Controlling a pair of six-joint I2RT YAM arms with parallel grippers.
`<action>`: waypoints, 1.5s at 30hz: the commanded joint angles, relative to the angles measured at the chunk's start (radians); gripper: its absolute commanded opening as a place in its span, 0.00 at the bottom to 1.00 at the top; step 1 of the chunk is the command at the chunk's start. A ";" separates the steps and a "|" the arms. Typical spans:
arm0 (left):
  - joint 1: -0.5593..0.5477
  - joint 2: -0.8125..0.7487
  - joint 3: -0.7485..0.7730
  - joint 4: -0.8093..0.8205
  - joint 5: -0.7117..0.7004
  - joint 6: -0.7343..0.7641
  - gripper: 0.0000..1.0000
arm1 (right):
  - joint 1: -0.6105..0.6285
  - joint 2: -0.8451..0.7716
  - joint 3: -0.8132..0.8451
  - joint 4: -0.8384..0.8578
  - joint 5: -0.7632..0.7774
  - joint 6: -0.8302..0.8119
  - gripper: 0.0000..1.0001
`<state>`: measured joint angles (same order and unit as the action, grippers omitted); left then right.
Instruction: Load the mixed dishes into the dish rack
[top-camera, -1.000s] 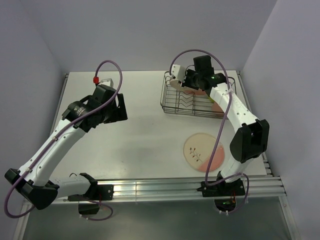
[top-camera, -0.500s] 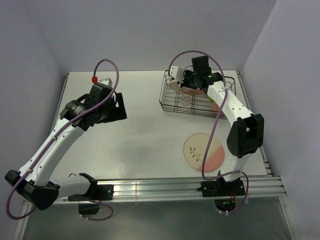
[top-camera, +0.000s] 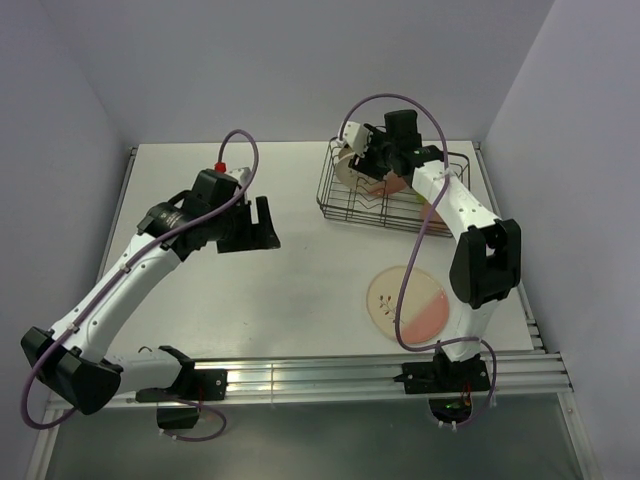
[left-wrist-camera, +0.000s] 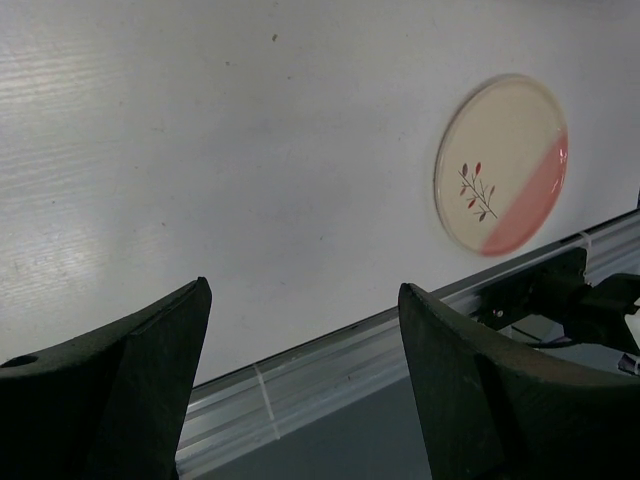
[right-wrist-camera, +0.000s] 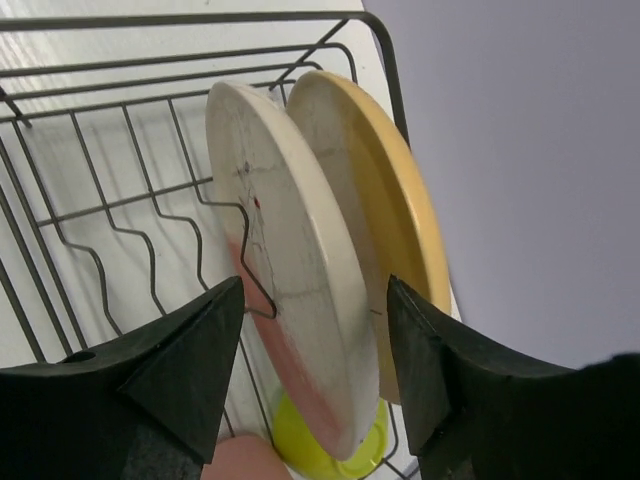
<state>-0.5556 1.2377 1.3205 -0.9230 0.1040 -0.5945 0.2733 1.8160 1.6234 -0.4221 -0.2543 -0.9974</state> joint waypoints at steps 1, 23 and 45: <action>0.002 -0.004 -0.013 0.049 0.065 0.025 0.82 | -0.008 -0.014 0.013 0.074 -0.049 0.071 0.68; -0.296 0.386 -0.061 0.437 0.128 0.035 0.77 | -0.003 -0.438 0.073 -0.358 0.434 1.385 1.00; -0.460 0.948 0.399 0.326 0.002 0.007 0.67 | -0.016 -1.034 -0.286 -0.563 0.434 1.619 1.00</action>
<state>-1.0000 2.1479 1.6577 -0.5549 0.1497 -0.5880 0.2638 0.7971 1.3407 -0.9562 0.1284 0.6525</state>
